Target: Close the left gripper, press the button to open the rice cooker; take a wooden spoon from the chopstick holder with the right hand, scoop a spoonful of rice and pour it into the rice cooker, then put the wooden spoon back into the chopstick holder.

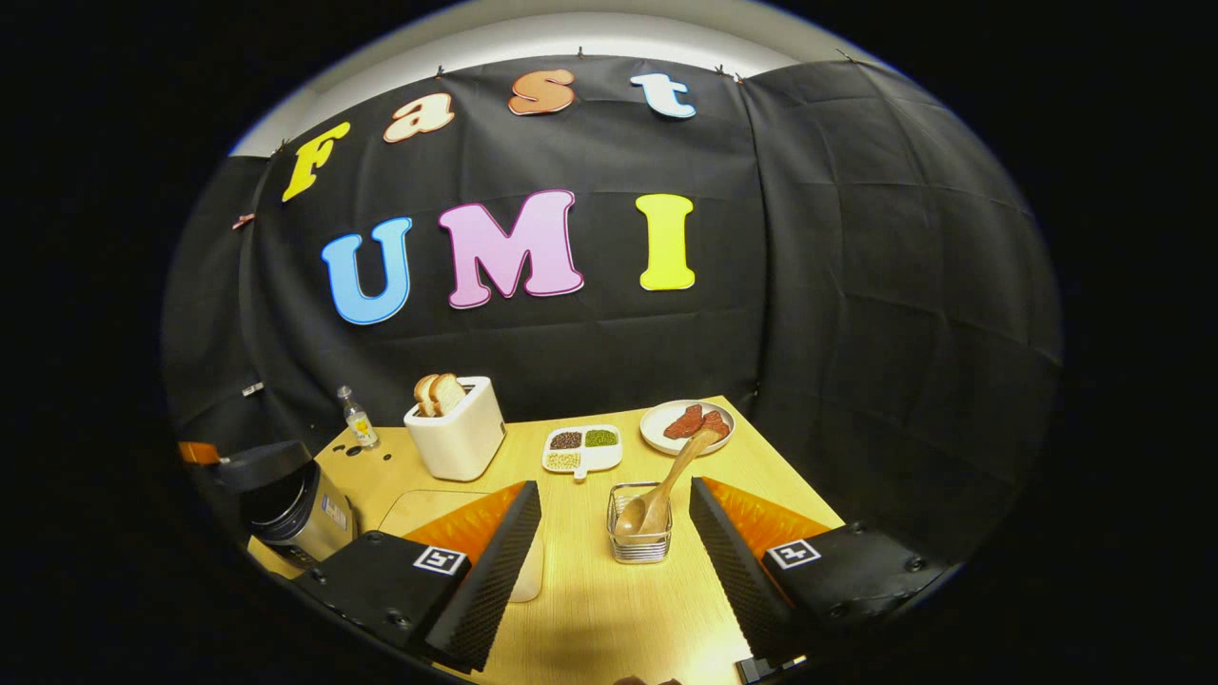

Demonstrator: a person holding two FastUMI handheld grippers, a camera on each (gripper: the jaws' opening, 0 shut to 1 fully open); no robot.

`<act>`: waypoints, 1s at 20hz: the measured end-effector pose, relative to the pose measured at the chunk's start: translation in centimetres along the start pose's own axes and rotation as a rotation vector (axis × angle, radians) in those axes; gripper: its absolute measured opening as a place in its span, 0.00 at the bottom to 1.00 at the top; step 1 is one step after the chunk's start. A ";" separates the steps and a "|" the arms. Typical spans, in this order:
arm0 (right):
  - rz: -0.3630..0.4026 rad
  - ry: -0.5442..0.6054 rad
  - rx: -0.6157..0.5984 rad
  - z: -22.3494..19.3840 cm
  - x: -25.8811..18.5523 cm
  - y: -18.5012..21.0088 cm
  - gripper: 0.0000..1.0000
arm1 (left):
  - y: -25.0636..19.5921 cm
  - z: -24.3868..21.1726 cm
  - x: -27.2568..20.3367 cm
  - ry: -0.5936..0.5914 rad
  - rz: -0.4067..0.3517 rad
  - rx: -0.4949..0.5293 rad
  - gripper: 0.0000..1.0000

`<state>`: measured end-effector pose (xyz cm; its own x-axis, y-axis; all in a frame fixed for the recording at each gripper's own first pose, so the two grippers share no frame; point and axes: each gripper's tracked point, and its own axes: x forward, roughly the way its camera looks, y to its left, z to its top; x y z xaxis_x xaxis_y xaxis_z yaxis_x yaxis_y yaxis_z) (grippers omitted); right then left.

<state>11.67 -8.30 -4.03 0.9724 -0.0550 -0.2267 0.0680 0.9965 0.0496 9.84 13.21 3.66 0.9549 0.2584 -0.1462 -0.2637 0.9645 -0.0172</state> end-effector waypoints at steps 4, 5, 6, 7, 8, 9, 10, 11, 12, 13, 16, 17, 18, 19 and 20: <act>0.004 -0.013 -0.023 0.1 2.0 -0.8 0.99 | -0.2 4.8 -2.3 -0.145 0.071 0.026 0.07; 0.004 -0.014 -0.022 0.1 2.5 -1.1 0.99 | -0.4 4.8 -2.7 -0.161 0.086 0.039 0.08; 0.003 -0.015 -0.016 0.3 3.1 -1.3 0.99 | -0.6 5.0 -3.1 -0.173 0.095 0.033 0.10; 0.003 -0.016 -0.010 0.5 3.6 -1.5 0.99 | -0.7 5.1 -3.4 -0.179 0.100 0.011 0.14; 0.001 -0.014 -0.007 0.5 4.2 -1.7 0.99 | -0.7 5.0 -3.8 -0.184 0.111 -0.013 0.10; -0.002 -0.013 -0.004 0.6 4.9 -2.1 0.99 | -0.9 4.5 -4.1 -0.183 0.124 -0.033 0.22; -0.005 -0.012 0.000 0.8 5.5 -2.4 0.99 | -1.1 4.1 -4.3 -0.180 0.132 -0.048 0.26; -0.011 -0.009 0.007 0.9 6.2 -2.9 0.99 | -1.2 3.7 -4.3 -0.175 0.139 -0.062 0.40; -0.018 -0.005 0.018 0.9 6.8 -3.5 0.99 | -1.6 3.5 -4.5 -0.172 0.135 -0.074 0.53; -0.025 -0.001 0.031 0.9 7.3 -4.1 0.98 | -2.0 3.3 -4.7 -0.170 0.132 -0.086 0.67; -0.060 0.018 0.063 0.5 9.1 -6.2 0.99 | -2.9 2.6 -5.1 -0.152 0.141 -0.095 0.95; -0.072 0.023 0.078 0.5 9.7 -6.9 0.99 | -3.2 2.2 -5.1 -0.146 0.149 -0.095 0.95; -0.081 0.032 0.096 0.2 10.3 -7.5 0.98 | -3.6 1.9 -5.2 -0.137 0.154 -0.097 0.95; -0.087 0.045 0.113 -0.1 11.0 -7.9 0.98 | -4.1 1.5 -5.3 -0.128 0.157 -0.101 0.95; -0.090 0.061 0.129 -0.5 11.7 -8.3 0.98 | -4.5 1.1 -5.4 -0.117 0.161 -0.107 0.95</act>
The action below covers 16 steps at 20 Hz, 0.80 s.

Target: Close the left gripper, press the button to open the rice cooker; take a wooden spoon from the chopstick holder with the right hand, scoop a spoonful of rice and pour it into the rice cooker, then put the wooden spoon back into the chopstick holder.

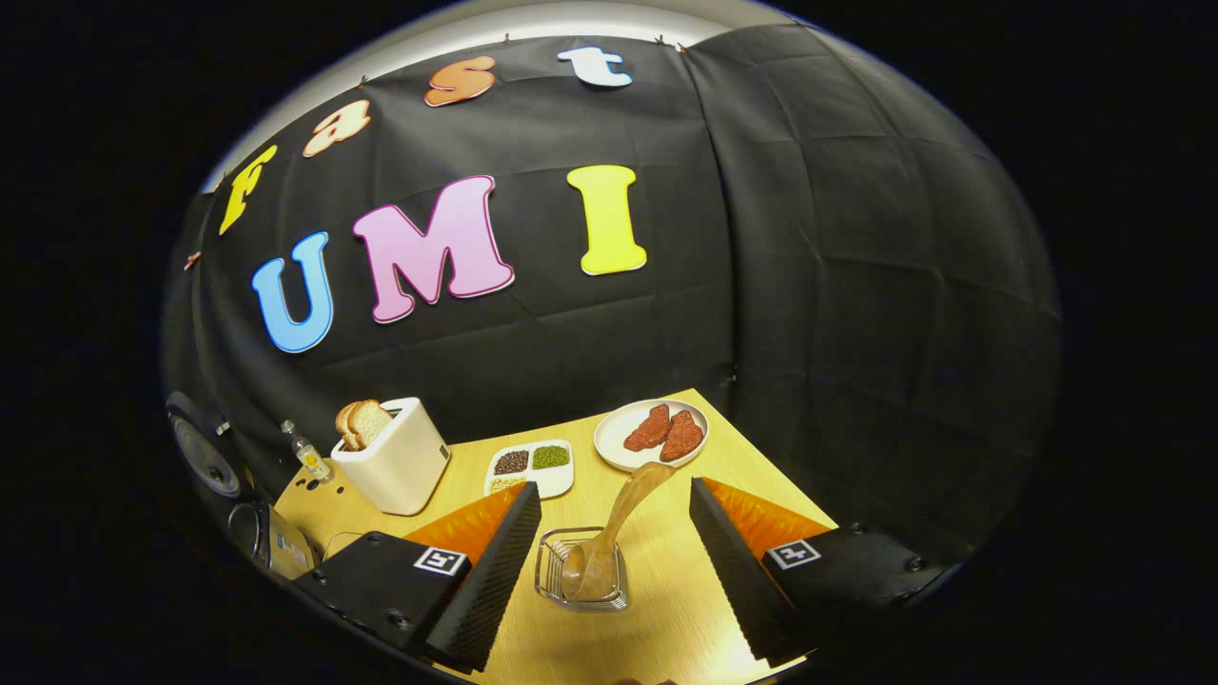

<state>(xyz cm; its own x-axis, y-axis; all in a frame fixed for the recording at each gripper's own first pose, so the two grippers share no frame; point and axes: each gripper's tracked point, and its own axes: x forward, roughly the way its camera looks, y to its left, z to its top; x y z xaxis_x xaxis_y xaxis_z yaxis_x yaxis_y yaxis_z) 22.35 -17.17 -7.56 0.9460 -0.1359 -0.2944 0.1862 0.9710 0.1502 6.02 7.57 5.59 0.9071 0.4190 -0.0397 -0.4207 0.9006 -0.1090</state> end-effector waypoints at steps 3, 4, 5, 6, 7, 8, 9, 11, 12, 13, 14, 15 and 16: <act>-0.004 0.045 0.035 -1.2 2.2 -0.7 0.98 | -0.9 -1.7 -0.6 0.040 0.019 -0.003 0.95; -0.002 0.058 0.043 -1.5 2.9 -0.8 0.98 | -1.1 -2.2 -0.8 0.050 0.026 0.002 0.95; 0.001 0.070 0.049 -1.9 3.7 -0.8 0.98 | -1.3 -2.7 -1.0 0.062 0.033 0.008 0.95; 0.004 0.081 0.053 -2.4 4.5 -0.8 0.98 | -1.6 -3.3 -1.3 0.078 0.037 0.016 0.95; 0.003 0.092 0.056 -2.9 5.3 -0.8 0.99 | -1.7 -3.9 -1.9 0.094 0.041 0.026 0.95; 0.002 0.108 0.063 -3.3 5.9 -0.8 0.99 | -1.9 -4.5 -2.1 0.108 0.045 0.038 0.95; 0.003 0.119 0.071 -3.7 6.5 -0.7 0.99 | -2.1 -5.1 -2.3 0.122 0.047 0.051 0.95; 0.001 0.131 0.076 -4.4 8.3 -0.5 0.98 | -2.5 -6.2 -2.8 0.154 0.046 0.070 0.95; 0.004 0.145 0.083 -5.0 9.1 -0.3 0.98 | -2.8 -6.7 -3.0 0.167 0.046 0.077 0.96; 0.007 0.164 0.097 -5.6 9.7 -0.2 0.98 | -2.9 -7.4 -3.2 0.180 0.048 0.082 0.95; 0.007 0.181 0.112 -6.1 10.1 -0.1 0.98 | -3.1 -8.0 -3.4 0.195 0.048 0.084 0.95; 0.006 0.190 0.125 -6.4 10.5 -0.2 0.97 | -3.3 -8.7 -3.7 0.211 0.046 0.085 0.95; -0.003 0.194 0.132 -6.5 10.8 -0.3 0.96 | -3.5 -9.2 -3.8 0.225 0.046 0.087 0.96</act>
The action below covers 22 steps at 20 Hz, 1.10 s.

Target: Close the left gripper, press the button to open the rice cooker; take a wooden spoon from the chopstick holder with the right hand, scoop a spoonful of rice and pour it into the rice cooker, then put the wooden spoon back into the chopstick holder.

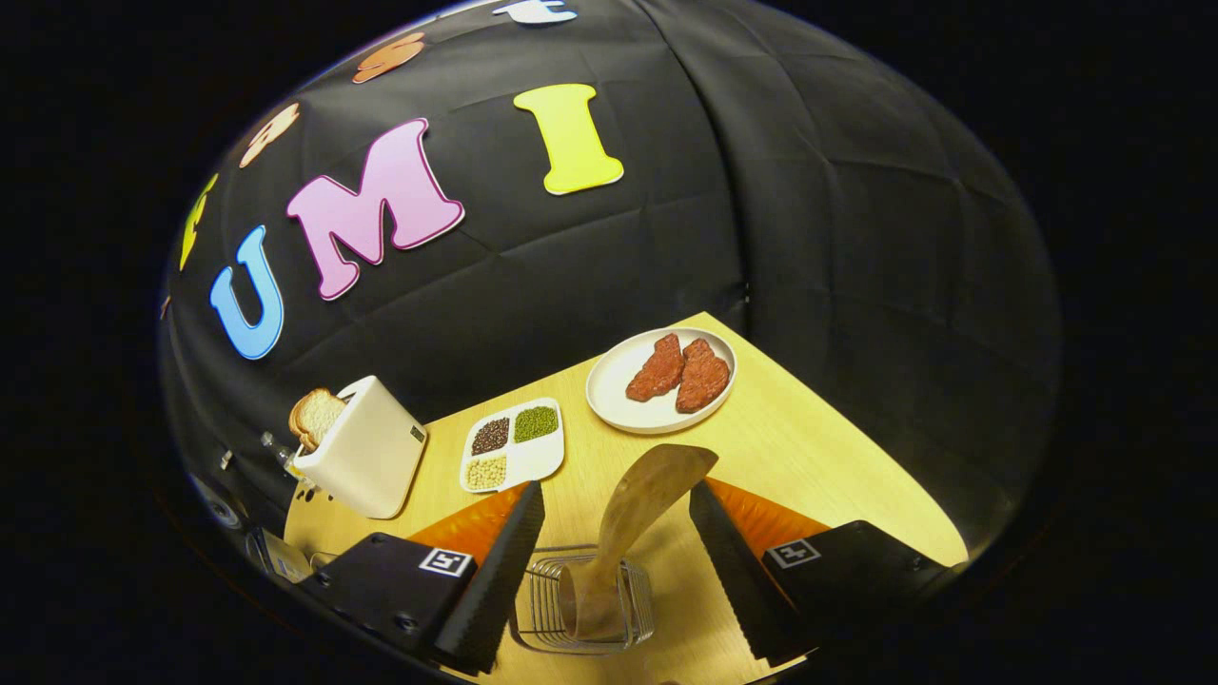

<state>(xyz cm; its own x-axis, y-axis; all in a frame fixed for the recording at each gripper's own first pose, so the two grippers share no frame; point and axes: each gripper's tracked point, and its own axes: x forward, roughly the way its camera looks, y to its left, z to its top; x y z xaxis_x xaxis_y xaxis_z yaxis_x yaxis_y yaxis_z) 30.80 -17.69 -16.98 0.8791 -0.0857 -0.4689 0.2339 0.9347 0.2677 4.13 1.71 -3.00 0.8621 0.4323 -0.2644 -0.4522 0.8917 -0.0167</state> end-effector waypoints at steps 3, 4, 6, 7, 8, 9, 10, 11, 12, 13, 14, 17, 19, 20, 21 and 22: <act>-0.008 0.011 0.020 -0.3 1.1 -0.2 0.76 | -0.5 -1.1 -0.1 0.026 -0.001 0.009 0.95; -0.011 0.022 0.028 -0.6 1.0 -0.2 0.57 | -0.7 -1.3 -0.1 0.033 -0.003 0.015 0.95; 0.004 0.040 0.046 -1.0 1.4 0.4 0.36 | -1.3 -1.7 -0.1 0.042 -0.014 0.028 0.95; -0.019 0.034 0.047 -0.6 -0.1 -0.1 0.46 | -1.6 -1.9 0.0 0.045 -0.021 0.034 0.96; -0.014 0.035 0.058 -0.5 1.0 0.1 0.35 | -1.8 -2.0 0.0 0.048 -0.028 0.041 0.95; 0.006 0.042 0.076 -0.7 1.1 0.6 0.25 | -2.1 -2.3 0.1 0.052 -0.033 0.048 0.95; 0.023 0.048 0.084 -0.7 0.6 1.2 0.22 | -2.4 -2.5 0.1 0.056 -0.039 0.055 0.95; 0.041 0.044 0.080 -0.7 0.5 1.6 0.20 | -2.7 -2.6 0.1 0.055 -0.048 0.062 0.95; 0.062 0.033 0.065 -0.4 0.1 2.1 0.15 | -3.0 -2.7 0.0 0.053 -0.058 0.066 0.96; 0.078 0.019 0.046 -0.2 -0.1 2.5 0.18 | -3.3 -2.9 0.1 0.052 -0.067 0.069 0.96; 0.082 0.006 0.034 0.1 -0.6 2.5 0.18 | -3.4 -3.1 0.1 0.056 -0.075 0.070 0.96; 0.100 -0.064 0.052 2.5 -2.2 3.3 0.18 | -3.6 -3.5 0.4 0.058 -0.100 0.060 0.96; 0.099 -0.089 0.060 3.6 -3.2 3.5 0.17 | -3.6 -3.2 0.5 0.052 -0.122 0.051 0.96; 0.098 -0.099 0.066 4.1 -3.9 3.6 0.17 | -3.4 -3.0 0.7 0.049 -0.128 0.051 0.96; 0.096 -0.112 0.070 4.5 -4.7 3.8 0.17 | -3.0 -2.7 0.9 0.044 -0.135 0.051 0.96; 0.094 -0.125 0.070 5.0 -5.3 4.0 0.17 | -2.6 -2.4 1.1 0.036 -0.141 0.051 0.96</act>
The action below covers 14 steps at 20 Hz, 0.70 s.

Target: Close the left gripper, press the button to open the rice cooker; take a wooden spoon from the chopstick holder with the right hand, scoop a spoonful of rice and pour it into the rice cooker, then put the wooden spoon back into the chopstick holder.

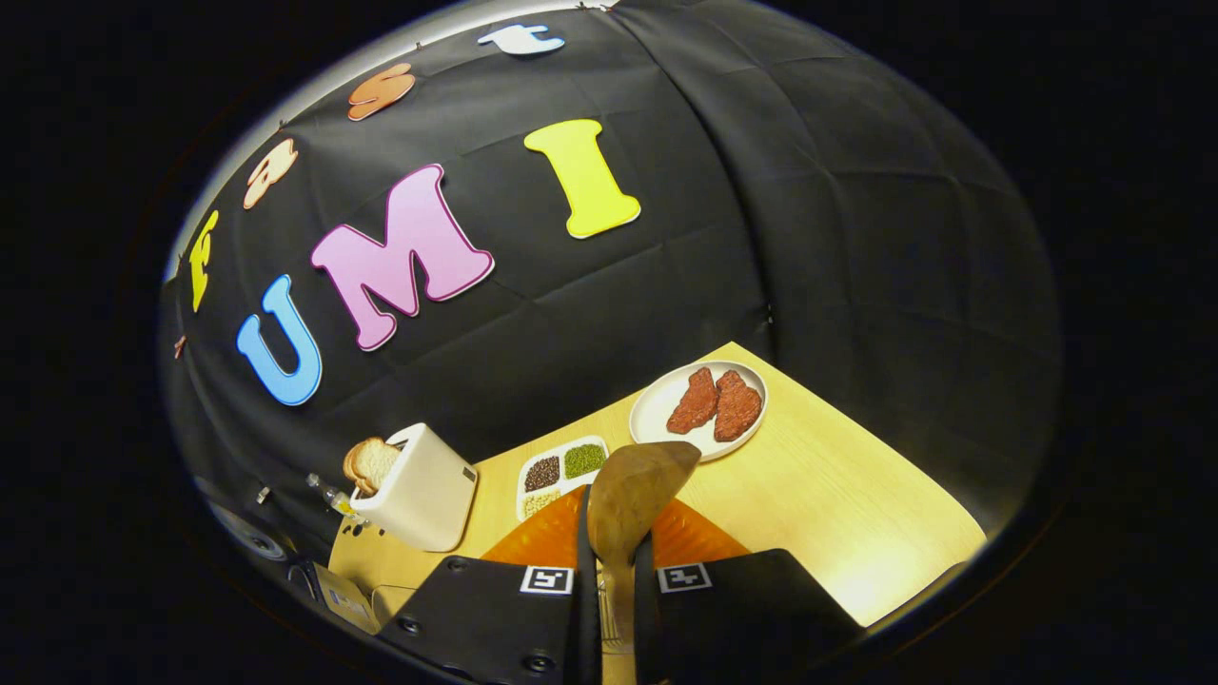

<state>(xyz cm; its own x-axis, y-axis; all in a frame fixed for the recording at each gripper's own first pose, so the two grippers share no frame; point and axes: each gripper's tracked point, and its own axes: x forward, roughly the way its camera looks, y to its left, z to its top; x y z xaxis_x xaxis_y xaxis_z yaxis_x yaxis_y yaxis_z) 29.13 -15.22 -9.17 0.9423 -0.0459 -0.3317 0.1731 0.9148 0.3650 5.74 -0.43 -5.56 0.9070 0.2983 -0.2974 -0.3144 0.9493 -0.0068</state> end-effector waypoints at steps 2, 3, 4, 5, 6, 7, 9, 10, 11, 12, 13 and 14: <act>0.000 -0.021 -0.006 0.7 -1.2 0.7 0.17 | 0.9 0.3 0.2 -0.013 -0.013 -0.007 0.95; 0.004 -0.027 -0.005 0.9 -2.0 1.3 0.17 | 1.2 0.4 0.4 -0.017 -0.025 -0.017 0.95; 0.009 -0.032 0.000 1.2 -2.6 1.9 0.17 | 1.5 0.4 0.6 -0.017 -0.039 -0.029 0.96; 0.009 -0.036 0.006 1.4 -3.1 2.4 0.17 | 1.7 0.2 0.9 -0.015 -0.055 -0.035 0.96; 0.007 -0.039 0.010 1.5 -3.6 3.0 0.12 | 2.0 0.0 1.0 -0.015 -0.069 -0.030 0.96; 0.008 -0.045 0.010 1.7 -4.0 3.6 0.12 | 2.3 0.0 1.1 -0.023 -0.079 -0.021 0.96; 0.019 -0.052 0.014 1.8 -4.8 5.4 0.12 | 2.7 0.2 1.2 -0.030 -0.107 -0.012 0.95; 0.027 -0.054 0.020 1.8 -5.2 6.4 0.17 | 2.9 0.1 1.3 -0.027 -0.122 -0.008 0.95; 0.036 -0.052 0.027 1.6 -5.5 7.4 0.17 | 3.2 -0.2 1.5 -0.024 -0.134 -0.003 0.95; 0.047 -0.044 0.039 1.4 -5.7 8.6 0.17 | 3.6 -0.4 1.8 -0.021 -0.144 0.003 0.95; 0.062 -0.036 0.047 1.0 -5.8 9.8 0.17 | 4.1 -0.6 2.1 -0.015 -0.151 0.007 0.95; 0.077 -0.030 0.047 0.6 -5.8 11.1 0.17 | 4.5 -0.7 2.4 -0.010 -0.157 0.008 0.95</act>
<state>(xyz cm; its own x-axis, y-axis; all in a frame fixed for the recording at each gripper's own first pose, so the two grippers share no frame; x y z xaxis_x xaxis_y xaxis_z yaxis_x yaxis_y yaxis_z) 25.77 -5.01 -2.71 0.9613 0.0115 -0.2751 0.1122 0.8961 0.4295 6.35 4.49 -6.99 0.9476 0.1475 -0.2835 -0.1666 0.9850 -0.0443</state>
